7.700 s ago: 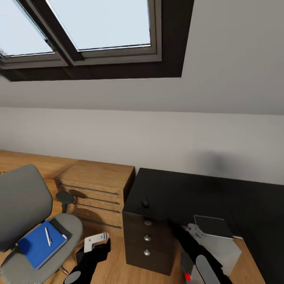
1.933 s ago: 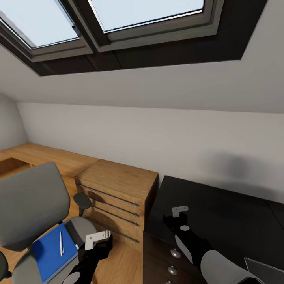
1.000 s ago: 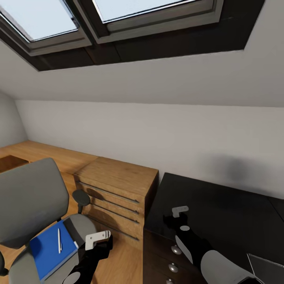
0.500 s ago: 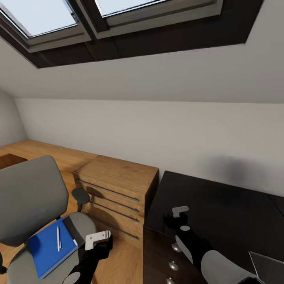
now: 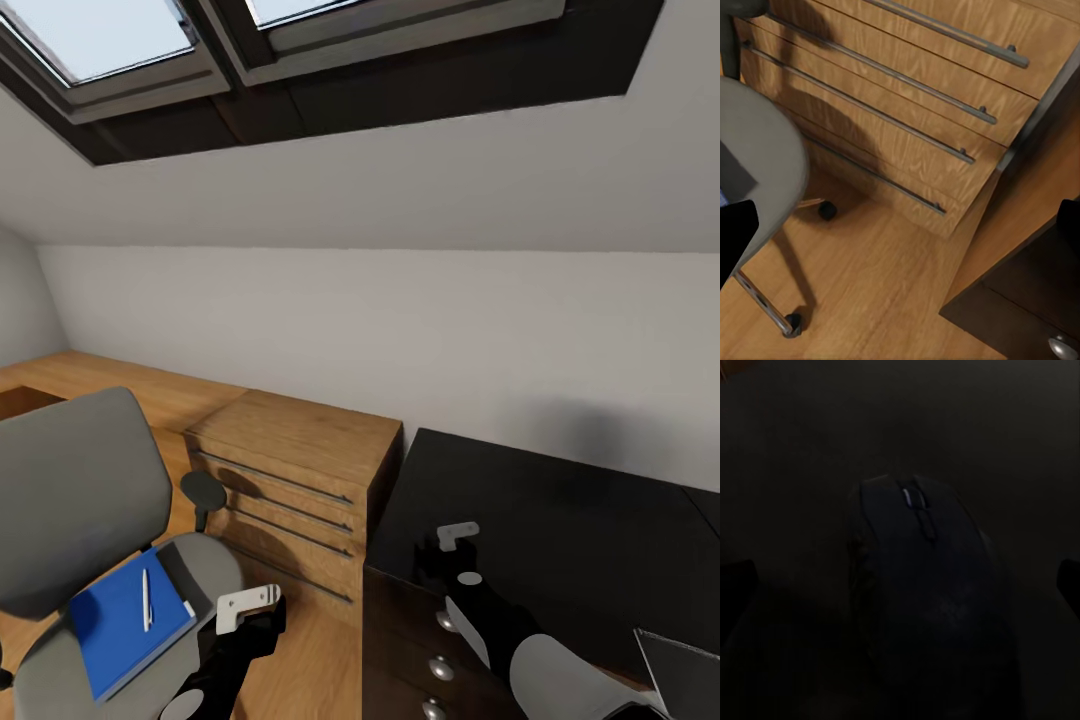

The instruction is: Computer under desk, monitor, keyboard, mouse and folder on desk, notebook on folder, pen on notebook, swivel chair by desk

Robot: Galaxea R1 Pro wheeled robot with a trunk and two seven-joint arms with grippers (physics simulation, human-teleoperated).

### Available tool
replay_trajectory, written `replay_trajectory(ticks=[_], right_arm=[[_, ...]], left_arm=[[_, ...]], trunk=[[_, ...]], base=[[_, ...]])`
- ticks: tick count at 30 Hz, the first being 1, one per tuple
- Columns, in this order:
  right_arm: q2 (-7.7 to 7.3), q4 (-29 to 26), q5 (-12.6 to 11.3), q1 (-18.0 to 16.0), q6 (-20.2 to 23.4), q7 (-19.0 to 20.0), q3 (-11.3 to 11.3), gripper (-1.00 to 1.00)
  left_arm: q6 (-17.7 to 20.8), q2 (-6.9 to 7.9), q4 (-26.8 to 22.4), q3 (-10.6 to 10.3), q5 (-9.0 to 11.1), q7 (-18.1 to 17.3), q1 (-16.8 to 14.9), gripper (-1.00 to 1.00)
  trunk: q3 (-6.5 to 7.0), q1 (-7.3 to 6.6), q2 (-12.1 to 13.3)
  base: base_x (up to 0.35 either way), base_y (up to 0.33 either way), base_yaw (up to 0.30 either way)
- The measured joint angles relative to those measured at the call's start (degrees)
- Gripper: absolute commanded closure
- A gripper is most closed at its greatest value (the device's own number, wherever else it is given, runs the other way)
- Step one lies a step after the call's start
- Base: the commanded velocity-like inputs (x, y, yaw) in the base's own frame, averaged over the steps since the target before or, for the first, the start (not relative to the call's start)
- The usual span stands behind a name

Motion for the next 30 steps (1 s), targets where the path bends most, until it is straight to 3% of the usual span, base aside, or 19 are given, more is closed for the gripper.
replay_trajectory(ticks=[30], right_arm=[[-0.05,0.08,-0.07,0.00,0.00,0.08,0.01,-1.00]], left_arm=[[0.09,0.26,0.44,0.00,0.20,-0.05,0.00,-1.00]], trunk=[[0.00,0.00,0.00]], base=[[0.020,-0.018,0.000]])
